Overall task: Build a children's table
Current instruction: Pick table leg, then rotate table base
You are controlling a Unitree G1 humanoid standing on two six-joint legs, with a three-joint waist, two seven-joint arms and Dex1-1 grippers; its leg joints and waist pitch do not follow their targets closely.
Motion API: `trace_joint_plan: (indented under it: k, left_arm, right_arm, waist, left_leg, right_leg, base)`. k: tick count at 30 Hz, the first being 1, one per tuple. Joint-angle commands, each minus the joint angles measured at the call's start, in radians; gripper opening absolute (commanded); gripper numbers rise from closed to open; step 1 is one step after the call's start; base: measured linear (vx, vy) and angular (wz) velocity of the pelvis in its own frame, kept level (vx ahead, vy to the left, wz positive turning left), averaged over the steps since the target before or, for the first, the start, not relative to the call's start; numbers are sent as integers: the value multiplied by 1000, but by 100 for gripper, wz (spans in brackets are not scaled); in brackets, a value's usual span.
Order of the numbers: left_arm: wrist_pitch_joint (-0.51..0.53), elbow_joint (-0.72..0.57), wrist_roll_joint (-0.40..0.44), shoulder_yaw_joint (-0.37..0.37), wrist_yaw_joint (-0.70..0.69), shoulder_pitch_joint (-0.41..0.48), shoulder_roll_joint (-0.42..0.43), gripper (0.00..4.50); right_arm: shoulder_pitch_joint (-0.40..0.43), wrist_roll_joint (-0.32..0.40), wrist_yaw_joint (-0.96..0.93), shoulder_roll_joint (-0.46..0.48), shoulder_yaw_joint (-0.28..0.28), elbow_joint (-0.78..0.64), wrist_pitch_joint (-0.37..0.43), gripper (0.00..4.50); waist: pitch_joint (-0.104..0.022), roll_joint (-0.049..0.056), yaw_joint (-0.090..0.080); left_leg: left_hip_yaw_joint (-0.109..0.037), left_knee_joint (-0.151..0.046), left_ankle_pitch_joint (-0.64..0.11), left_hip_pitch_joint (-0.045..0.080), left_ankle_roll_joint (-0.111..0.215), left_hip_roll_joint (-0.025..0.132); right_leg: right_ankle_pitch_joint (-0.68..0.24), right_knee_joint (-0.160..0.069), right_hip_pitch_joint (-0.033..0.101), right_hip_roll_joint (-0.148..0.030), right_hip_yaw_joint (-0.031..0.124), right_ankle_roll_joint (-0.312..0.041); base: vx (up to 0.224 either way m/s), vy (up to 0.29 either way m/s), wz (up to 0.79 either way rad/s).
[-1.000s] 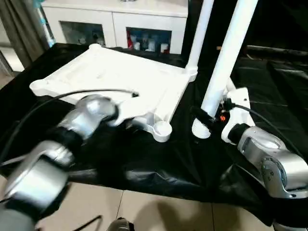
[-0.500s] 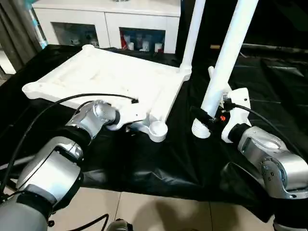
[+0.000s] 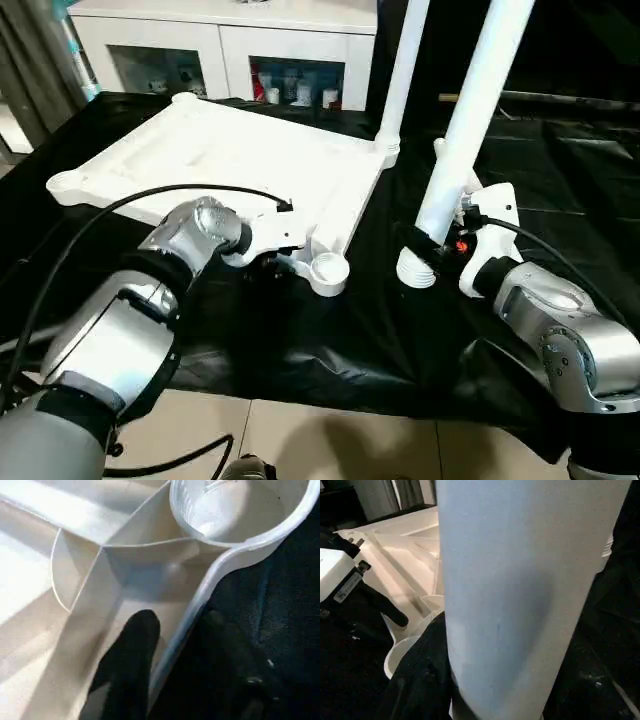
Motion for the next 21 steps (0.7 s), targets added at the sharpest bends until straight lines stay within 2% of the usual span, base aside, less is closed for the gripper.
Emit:
trace_joint_plan:
  k: [1,6,12,14,15,17,18,19,21]
  left_arm:
    - [-5,19,28,-15,-17,-6,-4,141]
    - [-8,29,87,-44,-24,-6,-8,106]
    - [11,34,100,-53,-60,-6,-12,78]
    - [44,32,72,-24,-125,-4,-21,69]
    - [88,27,28,14,-195,-4,-33,65]
    - [134,23,-7,53,-246,-4,-48,59]
    - [175,19,-37,81,-269,-3,-60,53]
    - [175,19,-37,81,-269,-3,-60,53]
    - [295,8,-109,148,-267,6,-97,42]
  right_arm:
    - [-7,0,6,-13,7,-27,-5,189]
    - [0,-9,17,-17,16,-30,-6,189]
    - [0,-10,19,-17,17,-30,-6,189]
    - [2,-9,19,-18,18,-31,-6,189]
    - [2,-6,19,-16,16,-31,-7,189]
    - [3,-1,17,-12,11,-29,-6,189]
    - [3,4,13,-5,4,-27,-1,189]
    - [3,4,13,-5,4,-27,-1,189]
    - [1,22,-2,13,-16,-24,20,189]
  waist:
    - [-86,-1,2]
    - [-85,-1,1]
    - [-84,-1,-1]
    - [-84,-1,-2]
    - [-84,-1,-3]
    - [-84,0,-3]
    - [-86,4,-2]
    - [-86,3,-2]
    - [-85,3,-2]
  left_leg:
    - [-10,-74,-292,32,-24,24]
    - [-11,-75,-305,33,-25,25]
    - [-11,-76,-310,32,-24,24]
    - [-10,-75,-304,32,-22,23]
    - [-9,-75,-300,32,-20,22]
    - [-9,-74,-294,32,-13,23]
    - [-8,-73,-290,34,-11,24]
    - [-8,-73,-291,33,-10,23]
    - [-8,-73,-301,33,-8,23]
  right_leg:
    - [-200,-69,47,-50,27,-229]
    - [-213,-71,46,-50,27,-225]
    - [-227,-72,46,-51,28,-227]
    - [-224,-73,47,-52,27,-230]
    - [-226,-73,47,-52,27,-235]
    - [-216,-72,47,-52,27,-251]
    - [-204,-70,47,-53,27,-259]
    - [-200,-70,46,-53,27,-263]
    - [-200,-70,47,-53,26,-272]
  base:
    - [0,0,0]
    - [0,0,0]
    - [0,0,0]
    - [0,0,0]
    - [0,0,0]
    - [0,0,0]
    - [0,0,0]
    - [0,0,0]
    - [0,0,0]
